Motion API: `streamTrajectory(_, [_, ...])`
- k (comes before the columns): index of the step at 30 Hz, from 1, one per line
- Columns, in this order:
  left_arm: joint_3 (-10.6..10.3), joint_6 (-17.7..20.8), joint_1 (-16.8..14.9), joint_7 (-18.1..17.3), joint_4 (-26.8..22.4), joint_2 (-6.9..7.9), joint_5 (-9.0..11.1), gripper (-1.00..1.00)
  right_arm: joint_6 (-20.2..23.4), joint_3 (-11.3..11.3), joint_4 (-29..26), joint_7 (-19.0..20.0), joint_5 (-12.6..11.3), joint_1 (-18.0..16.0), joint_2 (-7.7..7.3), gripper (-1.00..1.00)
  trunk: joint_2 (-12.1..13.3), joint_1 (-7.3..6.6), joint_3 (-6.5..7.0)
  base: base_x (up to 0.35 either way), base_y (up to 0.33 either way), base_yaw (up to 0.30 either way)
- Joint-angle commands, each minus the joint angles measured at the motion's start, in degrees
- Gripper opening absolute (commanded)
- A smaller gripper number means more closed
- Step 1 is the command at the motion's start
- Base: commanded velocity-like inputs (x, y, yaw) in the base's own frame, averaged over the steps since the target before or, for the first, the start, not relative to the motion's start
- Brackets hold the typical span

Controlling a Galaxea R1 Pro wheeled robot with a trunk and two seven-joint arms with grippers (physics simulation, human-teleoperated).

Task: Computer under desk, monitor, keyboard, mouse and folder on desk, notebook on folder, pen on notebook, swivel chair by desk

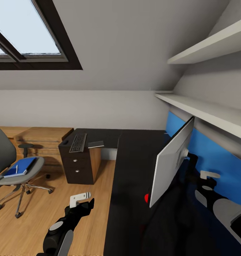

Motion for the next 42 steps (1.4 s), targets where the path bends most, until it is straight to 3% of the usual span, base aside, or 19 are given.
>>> streamTrajectory(1, [-0.1, 0.2, 0.0, 0.5, -0.1, 0.00, 0.6, 1.00, 0.0, 0.5, -0.1, -0.2, -0.5, 0.0, -0.02, 1.00, -0.1, -0.02, -0.08, -0.243, 0.000, 0.000])
streamTrajectory(13, [0.0, 0.2, 0.0, 0.5, -0.1, 0.00, 0.6, 1.00, -0.2, 0.5, -0.4, 0.1, -0.5, 0.0, -0.01, 1.00, -0.1, -0.02, -0.08, -0.305, 0.000, 0.000])
streamTrajectory(21, [0.0, 0.2, 0.0, 0.5, -0.1, 0.00, 0.6, 1.00, 0.0, 0.1, -7.9, 0.1, -1.0, 0.1, -0.33, 1.00, -0.1, -0.02, -0.08, -0.323, 0.000, 0.000])
streamTrajectory(24, [0.0, 0.2, 0.0, 0.5, 0.0, 0.00, 0.6, 1.00, 0.4, 0.0, -12.5, 0.0, -4.0, 1.5, -0.83, 1.00, -0.1, -0.02, -0.08, -0.120, 0.000, 0.000])
streamTrajectory(29, [0.0, 0.2, 0.0, 0.5, 0.0, 0.00, 0.6, 1.00, 1.9, -0.1, -20.1, -0.7, -8.1, 4.1, -3.37, 1.00, -0.1, -0.02, -0.08, -0.041, 0.000, 0.000])
streamTrajectory(30, [0.0, 0.2, 0.0, 0.5, 0.0, 0.00, 0.6, 1.00, 2.6, -0.1, -24.0, -2.1, -9.0, 5.5, -4.79, 1.00, -0.1, -0.02, -0.08, -0.016, 0.000, 0.000])
streamTrajectory(31, [0.0, 0.2, 0.0, 0.5, 0.0, 0.00, 0.6, 1.00, 4.3, 0.0, -31.3, -6.6, -9.7, 8.3, -6.65, 1.00, -0.1, -0.02, -0.08, -0.008, 0.000, 0.000])
streamTrajectory(32, [0.0, 0.2, 0.0, 0.5, 0.0, 0.00, 0.6, 1.00, 5.8, 0.0, -36.7, -11.2, -9.9, 10.4, -7.43, 1.00, -0.1, -0.02, -0.08, -0.005, 0.000, 0.000])
streamTrajectory(34, [0.0, 0.2, 0.0, 0.5, 0.0, 0.00, 0.6, 1.00, 7.5, 0.1, -42.4, -16.9, -9.9, 12.5, -7.90, 1.00, -0.1, -0.02, -0.08, -0.004, 0.000, 0.000])
streamTrajectory(35, [0.0, 0.2, 0.0, 0.5, 0.0, 0.00, 0.6, 1.00, 8.8, 0.3, -47.9, -22.8, -9.8, 14.5, -8.15, 1.00, -0.1, -0.02, -0.08, -0.002, 0.000, 0.000])
streamTrajectory(37, [0.0, 0.2, 0.0, 0.5, 0.0, 0.00, 0.6, 1.00, 10.1, 1.1, -55.2, -30.5, -9.3, 16.9, -8.30, 1.00, -0.1, -0.02, -0.08, -0.001, 0.033, 0.000])
streamTrajectory(39, [0.0, 0.2, 0.0, 0.5, 0.0, 0.00, 0.6, 1.00, 10.5, 2.2, -59.0, -34.0, -8.7, 17.9, -8.33, 1.00, -0.1, -0.02, -0.08, -0.001, 0.119, 0.000])
streamTrajectory(40, [0.0, 0.2, 0.0, 0.5, 0.0, 0.00, 0.5, 1.00, 11.1, 7.1, -65.0, -38.4, -7.6, 19.2, -8.27, 1.00, -0.1, -0.02, -0.08, 0.000, 0.250, 0.000])
streamTrajectory(42, [0.0, 0.2, 0.0, 0.5, 0.0, 0.00, 0.5, 1.00, 11.2, 10.3, -67.3, -39.5, -7.2, 19.5, -7.92, 1.00, -0.1, -0.02, -0.08, 0.000, 0.274, 0.000])
